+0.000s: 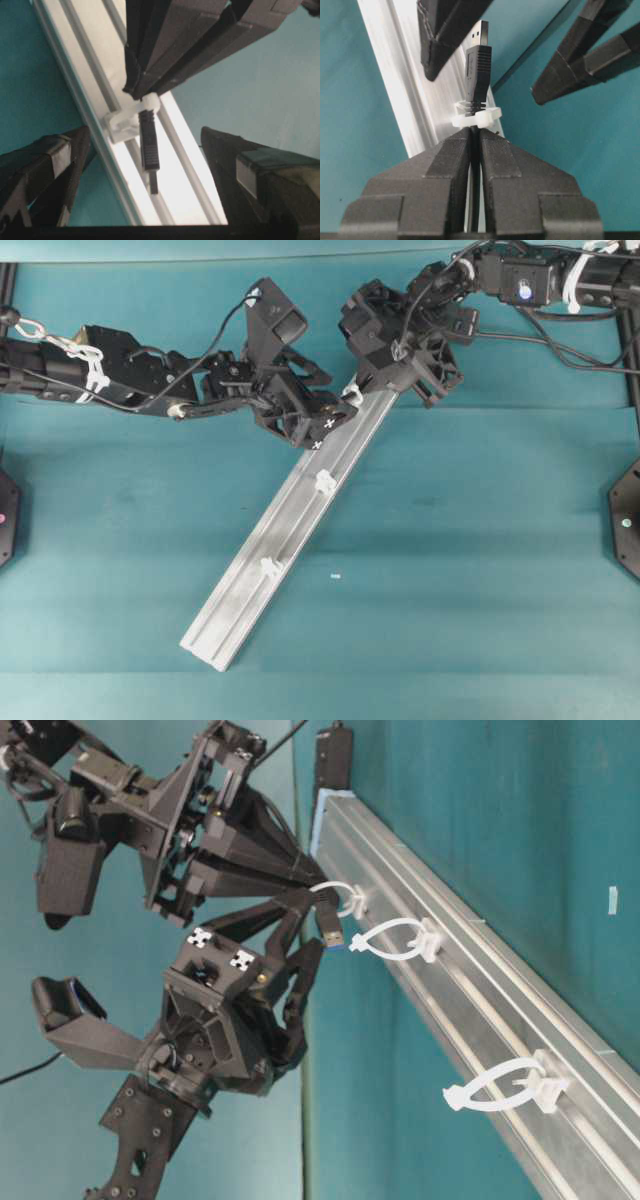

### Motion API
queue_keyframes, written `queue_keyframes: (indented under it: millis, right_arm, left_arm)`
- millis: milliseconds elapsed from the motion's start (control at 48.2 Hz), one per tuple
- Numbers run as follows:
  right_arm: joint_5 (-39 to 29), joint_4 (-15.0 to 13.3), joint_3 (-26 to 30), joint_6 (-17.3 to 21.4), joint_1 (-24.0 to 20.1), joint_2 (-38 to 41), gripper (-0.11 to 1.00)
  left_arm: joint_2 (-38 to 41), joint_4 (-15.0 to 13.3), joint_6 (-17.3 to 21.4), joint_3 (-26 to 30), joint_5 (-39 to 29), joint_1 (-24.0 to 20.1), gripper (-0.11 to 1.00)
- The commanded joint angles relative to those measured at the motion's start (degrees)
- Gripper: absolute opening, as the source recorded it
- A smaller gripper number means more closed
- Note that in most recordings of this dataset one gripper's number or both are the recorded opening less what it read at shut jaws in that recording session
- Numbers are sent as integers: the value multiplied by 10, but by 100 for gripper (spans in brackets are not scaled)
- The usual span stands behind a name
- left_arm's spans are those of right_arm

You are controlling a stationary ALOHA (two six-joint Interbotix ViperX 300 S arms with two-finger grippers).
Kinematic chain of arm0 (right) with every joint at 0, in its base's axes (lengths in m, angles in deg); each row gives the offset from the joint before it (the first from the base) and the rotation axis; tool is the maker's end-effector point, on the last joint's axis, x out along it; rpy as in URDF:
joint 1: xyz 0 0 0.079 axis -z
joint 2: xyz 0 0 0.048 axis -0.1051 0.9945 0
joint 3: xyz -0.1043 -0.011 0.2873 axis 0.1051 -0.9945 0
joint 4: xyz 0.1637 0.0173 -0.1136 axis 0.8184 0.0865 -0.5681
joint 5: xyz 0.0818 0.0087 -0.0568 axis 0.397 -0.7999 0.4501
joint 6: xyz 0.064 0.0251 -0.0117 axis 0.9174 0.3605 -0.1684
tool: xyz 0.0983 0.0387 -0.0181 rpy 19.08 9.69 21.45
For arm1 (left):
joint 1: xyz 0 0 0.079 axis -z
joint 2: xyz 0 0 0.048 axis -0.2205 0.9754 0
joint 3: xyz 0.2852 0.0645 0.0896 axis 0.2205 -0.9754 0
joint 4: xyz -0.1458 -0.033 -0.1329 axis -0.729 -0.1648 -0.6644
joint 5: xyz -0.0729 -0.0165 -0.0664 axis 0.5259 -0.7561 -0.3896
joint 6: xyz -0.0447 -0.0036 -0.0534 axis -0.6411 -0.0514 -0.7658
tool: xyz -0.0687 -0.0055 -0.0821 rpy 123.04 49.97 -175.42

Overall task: Pass the USB cable through three rings with both arms.
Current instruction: 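Move the left gripper in and grasp the plug beyond the first ring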

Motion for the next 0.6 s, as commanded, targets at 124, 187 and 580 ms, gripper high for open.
queue_keyframes:
  millis: [124, 187, 580]
  right_arm:
    - [3, 5, 2, 2, -5, 1, 10]
    - [3, 5, 2, 3, -5, 2, 10]
    - [3, 5, 2, 3, -5, 2, 10]
  left_arm:
    - [5, 2, -7, 2, 5, 4, 95]
    - [10, 2, -10, 4, 7, 4, 95]
    - [20, 2, -12, 14, 8, 5, 92]
